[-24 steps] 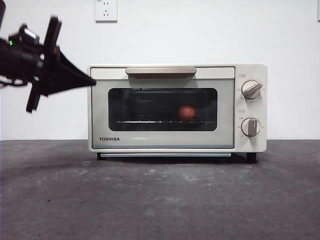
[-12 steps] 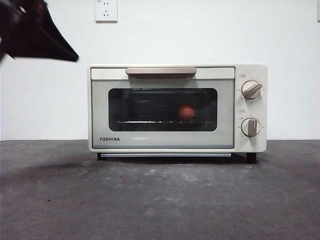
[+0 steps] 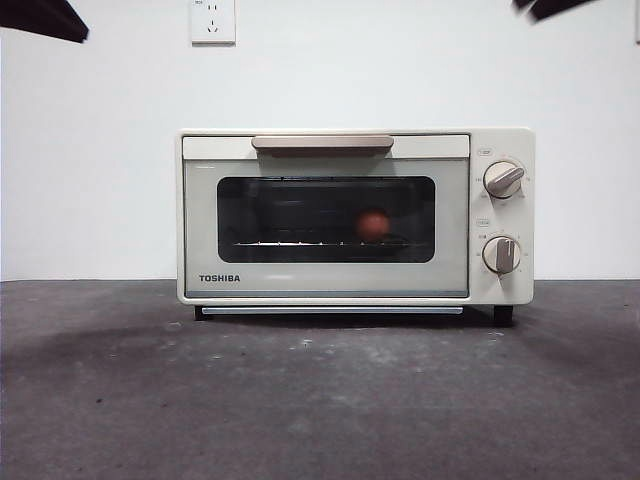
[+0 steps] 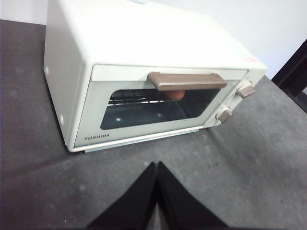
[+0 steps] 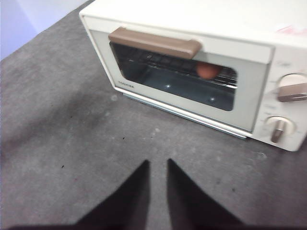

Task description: Eggoven

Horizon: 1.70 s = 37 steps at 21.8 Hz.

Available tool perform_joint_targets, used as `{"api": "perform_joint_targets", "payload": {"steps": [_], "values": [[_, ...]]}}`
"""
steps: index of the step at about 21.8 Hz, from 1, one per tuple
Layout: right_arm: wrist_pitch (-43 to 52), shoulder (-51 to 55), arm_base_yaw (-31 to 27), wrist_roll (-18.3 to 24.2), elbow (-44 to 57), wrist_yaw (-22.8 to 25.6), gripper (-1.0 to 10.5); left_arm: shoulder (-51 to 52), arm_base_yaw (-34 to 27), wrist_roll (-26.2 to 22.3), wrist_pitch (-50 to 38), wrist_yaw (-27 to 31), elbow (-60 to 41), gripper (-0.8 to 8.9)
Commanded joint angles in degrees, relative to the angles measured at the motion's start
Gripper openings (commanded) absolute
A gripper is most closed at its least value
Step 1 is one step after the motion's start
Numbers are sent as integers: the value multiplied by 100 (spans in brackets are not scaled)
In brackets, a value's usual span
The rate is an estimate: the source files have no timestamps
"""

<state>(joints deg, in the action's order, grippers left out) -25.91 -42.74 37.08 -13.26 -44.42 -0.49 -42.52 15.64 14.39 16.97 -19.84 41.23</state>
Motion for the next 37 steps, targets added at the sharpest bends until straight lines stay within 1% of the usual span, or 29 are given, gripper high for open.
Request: {"api": "perform_joint_targets", "payload": {"steps": [1, 4, 7, 11, 28, 29, 31, 32, 33, 36, 37], "values": [[723, -22, 39, 68, 323, -101, 4, 116, 20, -175, 168, 0, 72, 7], [1346, -22, 42, 83, 643, -107, 4, 225, 17, -179, 317, 2, 72, 7], [1652, -24, 39, 136, 778, -94, 4, 256, 20, -179, 323, 0, 72, 7], [1650, -22, 39, 131, 778, 55, 4, 249, 17, -175, 326, 0, 72, 7], [1692, -15, 24, 133, 767, 66, 4, 249, 20, -175, 313, 0, 72, 7], [1692, -15, 24, 133, 767, 66, 4, 249, 20, -234, 304, 0, 72, 7], [1692, -15, 24, 133, 767, 66, 4, 254, 17, -743, 245, 0, 70, 7], [1692, -15, 24, 133, 767, 66, 4, 278, 11, -890, 227, 4, 70, 7], [1692, -15, 24, 133, 767, 66, 4, 328, -44, -1113, 214, 133, 70, 7], [1690, -15, 24, 133, 767, 61, 4, 564, -334, -1495, 70, 660, -9, 7], [1690, -15, 24, 133, 767, 61, 4, 651, -457, -1598, 28, 737, -61, 7]]}}
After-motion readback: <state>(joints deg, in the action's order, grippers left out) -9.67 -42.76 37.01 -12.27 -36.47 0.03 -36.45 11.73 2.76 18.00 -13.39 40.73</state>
